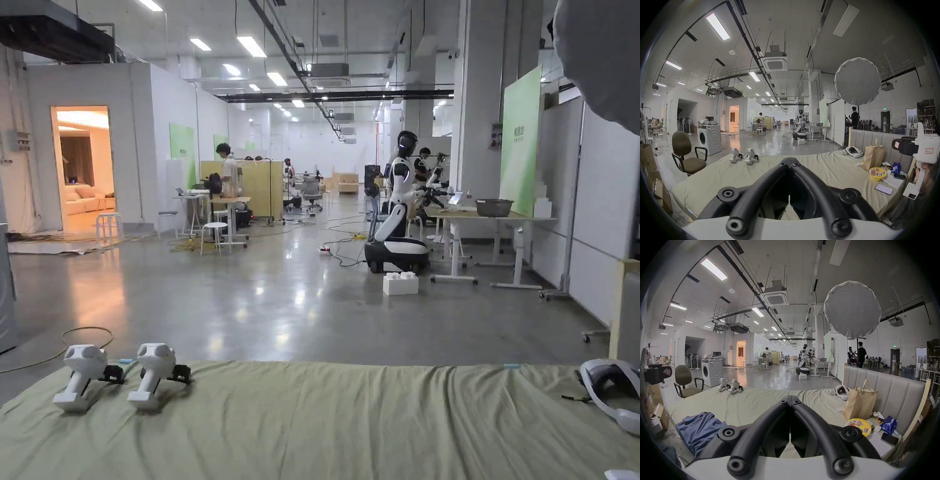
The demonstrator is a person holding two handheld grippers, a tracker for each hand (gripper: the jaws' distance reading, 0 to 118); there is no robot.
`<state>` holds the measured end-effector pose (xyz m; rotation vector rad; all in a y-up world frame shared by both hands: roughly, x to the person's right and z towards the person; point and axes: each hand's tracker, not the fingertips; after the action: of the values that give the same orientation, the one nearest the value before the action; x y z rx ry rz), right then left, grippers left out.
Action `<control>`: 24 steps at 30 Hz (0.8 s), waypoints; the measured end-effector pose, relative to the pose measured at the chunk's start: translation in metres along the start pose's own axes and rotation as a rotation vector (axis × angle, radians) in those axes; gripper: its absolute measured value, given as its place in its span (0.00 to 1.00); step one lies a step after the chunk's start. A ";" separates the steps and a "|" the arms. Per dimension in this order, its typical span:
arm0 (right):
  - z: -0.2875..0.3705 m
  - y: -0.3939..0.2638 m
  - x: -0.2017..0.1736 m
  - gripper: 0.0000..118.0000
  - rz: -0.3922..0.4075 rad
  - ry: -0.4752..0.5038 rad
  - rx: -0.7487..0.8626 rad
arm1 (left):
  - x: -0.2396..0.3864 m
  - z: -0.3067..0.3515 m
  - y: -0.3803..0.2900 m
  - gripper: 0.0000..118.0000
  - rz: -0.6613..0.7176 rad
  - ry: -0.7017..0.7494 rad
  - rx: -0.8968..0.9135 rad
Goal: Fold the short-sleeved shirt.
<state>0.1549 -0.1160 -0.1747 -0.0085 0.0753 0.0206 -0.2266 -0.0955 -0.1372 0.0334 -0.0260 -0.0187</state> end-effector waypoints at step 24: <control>0.006 -0.064 -0.029 0.02 1.402 0.055 0.004 | 0.051 -0.007 -0.077 0.01 -1.489 -0.063 -0.201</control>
<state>0.1279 -0.1800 -0.1664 0.0494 0.1237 1.4222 -0.1771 -0.1734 -0.1456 -0.1553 -0.0570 -1.5105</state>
